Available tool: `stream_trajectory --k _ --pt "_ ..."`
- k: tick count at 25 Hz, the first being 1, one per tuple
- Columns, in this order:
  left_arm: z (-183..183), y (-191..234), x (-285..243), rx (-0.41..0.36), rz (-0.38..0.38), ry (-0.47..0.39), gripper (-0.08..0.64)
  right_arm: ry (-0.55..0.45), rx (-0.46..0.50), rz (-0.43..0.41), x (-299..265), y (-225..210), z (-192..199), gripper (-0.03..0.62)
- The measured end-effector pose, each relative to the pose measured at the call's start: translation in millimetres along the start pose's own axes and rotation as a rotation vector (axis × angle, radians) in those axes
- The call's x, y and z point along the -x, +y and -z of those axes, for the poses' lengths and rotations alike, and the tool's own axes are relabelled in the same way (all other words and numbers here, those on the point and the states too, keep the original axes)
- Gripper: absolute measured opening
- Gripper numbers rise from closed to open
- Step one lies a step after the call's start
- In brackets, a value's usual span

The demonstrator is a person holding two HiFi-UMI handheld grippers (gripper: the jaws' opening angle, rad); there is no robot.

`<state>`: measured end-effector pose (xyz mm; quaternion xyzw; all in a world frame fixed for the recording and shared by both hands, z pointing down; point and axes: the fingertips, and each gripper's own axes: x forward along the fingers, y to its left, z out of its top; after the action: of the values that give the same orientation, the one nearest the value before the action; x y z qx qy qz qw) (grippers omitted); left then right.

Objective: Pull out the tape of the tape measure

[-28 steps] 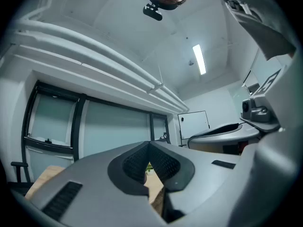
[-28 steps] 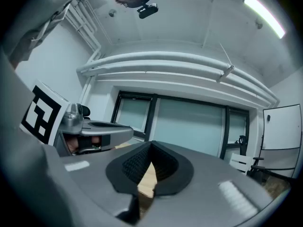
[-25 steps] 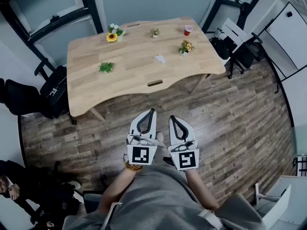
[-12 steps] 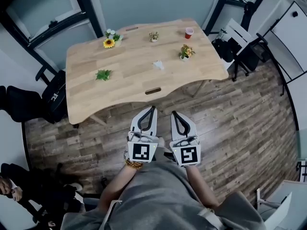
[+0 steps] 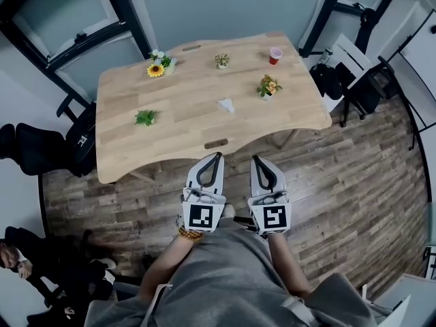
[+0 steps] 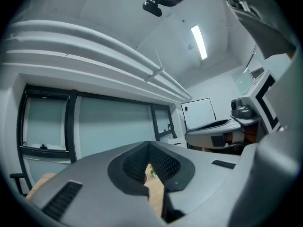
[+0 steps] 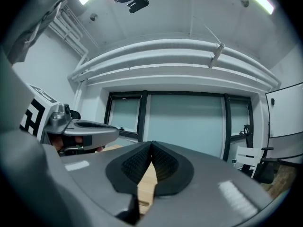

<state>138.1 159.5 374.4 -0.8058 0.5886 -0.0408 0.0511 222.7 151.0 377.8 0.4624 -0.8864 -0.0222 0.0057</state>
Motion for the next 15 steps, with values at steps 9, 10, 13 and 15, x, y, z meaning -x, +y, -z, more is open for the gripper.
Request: stream_trajectory --k 9,10,13,15 --pt "12 27 -21 0.0 -0.089 0.043 0.008 0.033 -0.019 -0.015 -28 -42 26 0.011" --pt "13 30 -24 0.004 -0.094 0.042 0.008 0.037 -0.02 -0.014 -31 -44 28 0.011" --pt "21 38 -33 0.021 -0.097 0.048 0.009 0.055 -0.013 -0.01 -40 -47 34 0.011" --pt "28 43 -43 0.037 -0.085 0.058 0.008 0.077 0.006 -0.012 -47 -47 38 0.011"
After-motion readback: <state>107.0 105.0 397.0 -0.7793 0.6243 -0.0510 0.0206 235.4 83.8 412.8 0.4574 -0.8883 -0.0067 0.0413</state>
